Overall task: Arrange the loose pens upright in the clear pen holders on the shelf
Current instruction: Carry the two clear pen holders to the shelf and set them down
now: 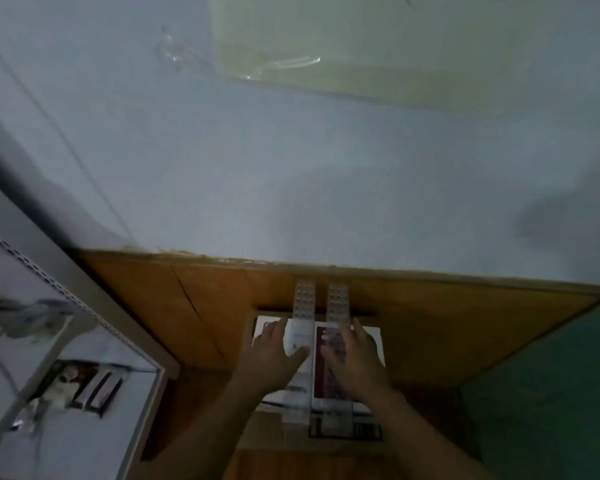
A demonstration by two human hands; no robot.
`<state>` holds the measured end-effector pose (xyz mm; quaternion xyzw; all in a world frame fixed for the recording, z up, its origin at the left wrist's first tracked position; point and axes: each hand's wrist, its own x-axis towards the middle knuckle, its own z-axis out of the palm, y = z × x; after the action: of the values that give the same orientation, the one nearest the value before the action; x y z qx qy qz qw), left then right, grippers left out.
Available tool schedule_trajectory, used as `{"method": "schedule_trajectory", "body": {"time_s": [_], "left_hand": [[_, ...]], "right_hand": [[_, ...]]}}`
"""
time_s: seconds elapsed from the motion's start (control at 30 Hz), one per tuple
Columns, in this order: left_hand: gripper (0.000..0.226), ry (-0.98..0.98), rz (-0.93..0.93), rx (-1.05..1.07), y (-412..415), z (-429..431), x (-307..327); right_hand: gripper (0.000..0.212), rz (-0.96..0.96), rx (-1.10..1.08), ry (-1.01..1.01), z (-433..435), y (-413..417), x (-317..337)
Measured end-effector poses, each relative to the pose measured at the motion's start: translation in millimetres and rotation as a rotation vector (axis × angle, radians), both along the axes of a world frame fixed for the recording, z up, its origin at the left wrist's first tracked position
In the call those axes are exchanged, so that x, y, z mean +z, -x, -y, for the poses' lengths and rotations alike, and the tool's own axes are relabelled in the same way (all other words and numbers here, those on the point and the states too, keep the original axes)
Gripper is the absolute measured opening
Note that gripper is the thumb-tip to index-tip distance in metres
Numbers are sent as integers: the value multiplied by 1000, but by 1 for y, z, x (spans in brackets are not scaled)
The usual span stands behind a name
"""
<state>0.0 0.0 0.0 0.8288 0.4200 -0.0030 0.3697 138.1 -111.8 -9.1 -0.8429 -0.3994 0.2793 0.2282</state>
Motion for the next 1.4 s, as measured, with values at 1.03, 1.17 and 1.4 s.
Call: {"method": "schedule_trajectory", "body": {"time_s": [1.03, 1.17, 1.4], "left_hand": [[86, 390, 534, 466, 20, 76, -20], [72, 362, 624, 551, 59, 89, 0], [80, 368, 775, 854, 155, 144, 26]], "right_hand": [[80, -661, -164, -392, 25, 40, -29], [85, -740, -111, -363, 28, 65, -14], [99, -745, 174, -220, 34, 152, 5]]}}
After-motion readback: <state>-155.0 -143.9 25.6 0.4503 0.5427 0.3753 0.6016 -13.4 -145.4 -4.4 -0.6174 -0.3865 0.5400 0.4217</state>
